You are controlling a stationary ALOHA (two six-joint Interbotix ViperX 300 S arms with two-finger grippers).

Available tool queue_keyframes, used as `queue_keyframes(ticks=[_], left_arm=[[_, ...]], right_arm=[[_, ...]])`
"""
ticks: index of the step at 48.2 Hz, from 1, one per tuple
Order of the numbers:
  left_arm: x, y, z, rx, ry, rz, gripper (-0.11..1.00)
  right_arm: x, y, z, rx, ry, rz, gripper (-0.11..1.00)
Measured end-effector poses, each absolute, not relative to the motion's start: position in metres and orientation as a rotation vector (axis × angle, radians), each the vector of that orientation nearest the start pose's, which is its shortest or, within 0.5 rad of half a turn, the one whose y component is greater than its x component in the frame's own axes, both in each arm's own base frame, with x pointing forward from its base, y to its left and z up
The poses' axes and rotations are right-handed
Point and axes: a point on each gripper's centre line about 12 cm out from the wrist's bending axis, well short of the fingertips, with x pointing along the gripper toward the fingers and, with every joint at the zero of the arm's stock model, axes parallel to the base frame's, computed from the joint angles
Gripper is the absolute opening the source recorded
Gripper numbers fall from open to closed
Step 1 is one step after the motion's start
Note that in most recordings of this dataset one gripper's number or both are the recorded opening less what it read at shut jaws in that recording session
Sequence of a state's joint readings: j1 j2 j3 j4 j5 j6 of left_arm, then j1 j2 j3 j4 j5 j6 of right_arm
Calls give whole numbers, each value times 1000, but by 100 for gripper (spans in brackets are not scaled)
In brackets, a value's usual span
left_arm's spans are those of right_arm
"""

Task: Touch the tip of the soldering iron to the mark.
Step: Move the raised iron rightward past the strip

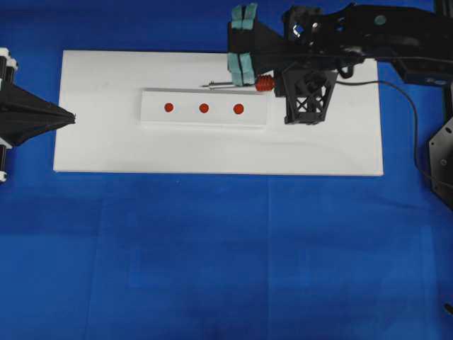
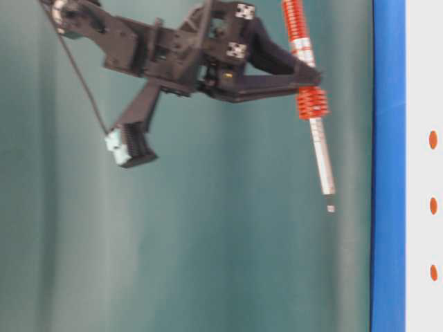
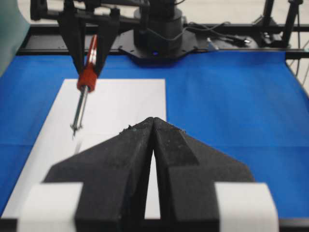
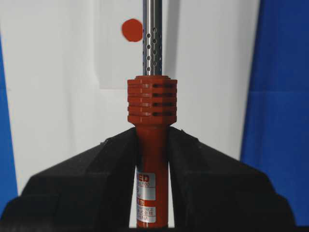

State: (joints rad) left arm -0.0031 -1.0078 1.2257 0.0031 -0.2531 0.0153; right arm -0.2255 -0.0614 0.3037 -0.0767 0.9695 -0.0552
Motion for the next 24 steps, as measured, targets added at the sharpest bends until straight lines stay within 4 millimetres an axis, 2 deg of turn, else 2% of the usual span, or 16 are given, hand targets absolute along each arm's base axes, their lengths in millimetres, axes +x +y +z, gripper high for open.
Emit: queue_keyframes(ticks=[7, 24], left_arm=[[189, -1, 277, 18, -35, -4, 0], [189, -1, 277, 18, -35, -4, 0]], right_arm=[[361, -91, 254, 6, 1206, -198, 6], [361, -92, 254, 5, 1209, -198, 6]])
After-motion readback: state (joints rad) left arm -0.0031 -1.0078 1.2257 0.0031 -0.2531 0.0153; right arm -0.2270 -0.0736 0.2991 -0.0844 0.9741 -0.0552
